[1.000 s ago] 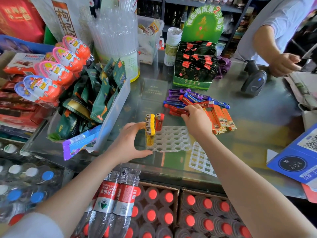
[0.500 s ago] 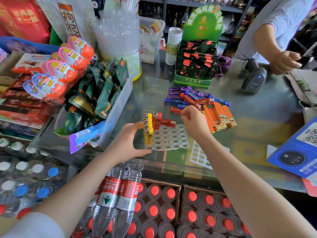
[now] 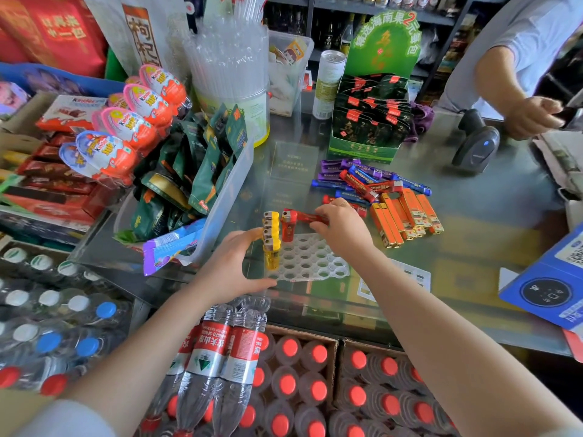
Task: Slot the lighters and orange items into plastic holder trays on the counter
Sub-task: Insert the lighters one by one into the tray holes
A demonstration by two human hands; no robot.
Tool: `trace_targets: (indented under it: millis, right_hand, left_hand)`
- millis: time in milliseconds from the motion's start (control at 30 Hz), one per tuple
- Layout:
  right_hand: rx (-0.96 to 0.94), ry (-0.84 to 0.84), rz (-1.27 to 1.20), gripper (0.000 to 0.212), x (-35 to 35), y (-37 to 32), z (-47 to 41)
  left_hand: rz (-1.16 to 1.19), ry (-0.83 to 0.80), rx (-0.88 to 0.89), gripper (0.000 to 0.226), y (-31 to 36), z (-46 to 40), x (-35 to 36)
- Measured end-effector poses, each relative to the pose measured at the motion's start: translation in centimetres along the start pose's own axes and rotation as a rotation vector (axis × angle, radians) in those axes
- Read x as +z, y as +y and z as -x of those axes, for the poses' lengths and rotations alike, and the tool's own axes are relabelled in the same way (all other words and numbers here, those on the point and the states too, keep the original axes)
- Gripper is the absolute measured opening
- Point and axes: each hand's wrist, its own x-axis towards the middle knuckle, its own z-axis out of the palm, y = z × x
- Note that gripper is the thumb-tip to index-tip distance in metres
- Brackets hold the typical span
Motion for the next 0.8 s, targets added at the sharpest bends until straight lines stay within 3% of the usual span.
trace_targets:
  millis: [200,400,500,633,800]
  right_hand:
    - [0.027,0.031,-0.119,0.018,-0.3,0.0,-0.2]
    - [0.037,0.158,-0.692,0.012,-2.0,0.0,3.4]
    - [-0.008,0.193,-0.808,0.015,-3.0,0.0,4.9]
    - [-0.082,0.116,-0.698,0.023,-2.6,-0.9,5.7]
    - [-0.229,0.130,-0.441,0.017,-1.1,-2.3,5.5]
  left_hand:
    - [0.006,-0.011,-0.002,0.084,-0.3,-0.2,0.0]
    - [0.001,0.034,0.019,0.082,-0.1,-0.2,0.0]
    - [-0.007,0.078,0.045,0.080,0.3,-0.1,0.2]
    - [-0.042,0.088,0.058,0.082,0.5,0.0,0.3]
    - [-0.058,0.097,0.060,0.083,0.5,-0.1,0.3]
